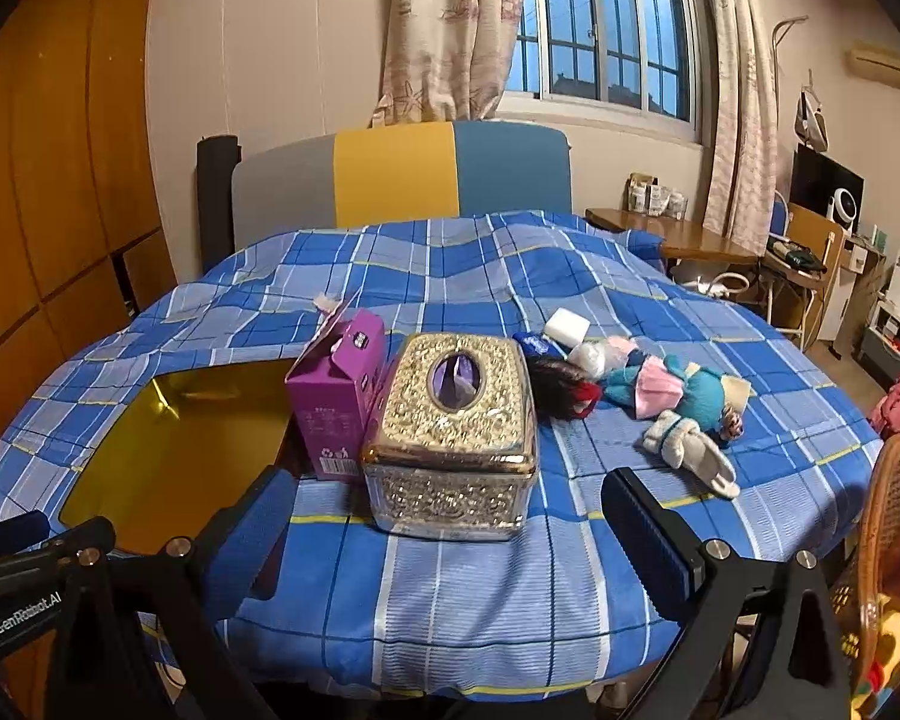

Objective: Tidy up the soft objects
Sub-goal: 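Reach the left tool to the white knit glove while the right tool reaches the brown scrunchie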

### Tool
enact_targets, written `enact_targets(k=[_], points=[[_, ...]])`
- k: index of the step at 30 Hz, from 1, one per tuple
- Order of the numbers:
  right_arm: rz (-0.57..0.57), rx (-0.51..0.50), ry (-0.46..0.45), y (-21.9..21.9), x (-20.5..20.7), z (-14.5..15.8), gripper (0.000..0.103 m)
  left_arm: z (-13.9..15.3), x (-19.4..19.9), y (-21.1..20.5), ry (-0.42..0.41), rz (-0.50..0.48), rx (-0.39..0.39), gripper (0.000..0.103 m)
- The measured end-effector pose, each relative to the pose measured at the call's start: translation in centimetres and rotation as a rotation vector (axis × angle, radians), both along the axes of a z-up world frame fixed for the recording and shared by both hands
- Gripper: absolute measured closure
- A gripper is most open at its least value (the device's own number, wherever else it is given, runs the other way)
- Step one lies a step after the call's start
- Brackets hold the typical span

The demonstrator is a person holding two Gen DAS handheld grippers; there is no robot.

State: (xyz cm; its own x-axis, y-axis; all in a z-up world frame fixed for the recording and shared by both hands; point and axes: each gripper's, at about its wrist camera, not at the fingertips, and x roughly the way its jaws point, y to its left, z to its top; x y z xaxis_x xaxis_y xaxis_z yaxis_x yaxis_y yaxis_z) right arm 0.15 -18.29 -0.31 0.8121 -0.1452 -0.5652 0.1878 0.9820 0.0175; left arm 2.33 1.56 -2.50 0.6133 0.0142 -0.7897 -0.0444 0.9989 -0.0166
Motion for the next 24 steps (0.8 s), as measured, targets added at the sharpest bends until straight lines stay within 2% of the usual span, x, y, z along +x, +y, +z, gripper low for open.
enact_targets(k=[5,7,12,15,18,22,24], points=[[-0.015,-0.014,-0.028,-1.1,0.0,1.0,0.000,-0.5,0.5,-0.2,0.035,-0.040,-0.051,0.034],[-0.025,-0.026,-0.030,-1.9,0.1,1.2,0.000,-0.8,0.7,-0.2,0.049,-0.069,-0.096,0.034],[-0.026,-0.027,0.000,-4.6,0.8,1.0,0.000,-1.5,0.7,-0.3,0.059,-0.170,-0.272,0.034],[0.042,0.022,0.018,-6.9,1.3,0.1,0.000,-2.1,0.9,-1.2,0.084,-0.225,-0.326,0.034],[0.087,0.112,0.121,-10.0,2.4,-1.6,0.000,-2.5,1.1,-2.3,0.126,-0.295,-0.382,0.034],[0.015,0.143,0.173,-14.9,2.7,-3.2,0.000,-3.0,1.3,-4.1,0.164,-0.341,-0.396,0.035],[-0.036,0.135,0.185,-17.6,2.9,-3.6,0.000,-2.9,1.1,-4.8,0.143,-0.366,-0.382,0.036]])
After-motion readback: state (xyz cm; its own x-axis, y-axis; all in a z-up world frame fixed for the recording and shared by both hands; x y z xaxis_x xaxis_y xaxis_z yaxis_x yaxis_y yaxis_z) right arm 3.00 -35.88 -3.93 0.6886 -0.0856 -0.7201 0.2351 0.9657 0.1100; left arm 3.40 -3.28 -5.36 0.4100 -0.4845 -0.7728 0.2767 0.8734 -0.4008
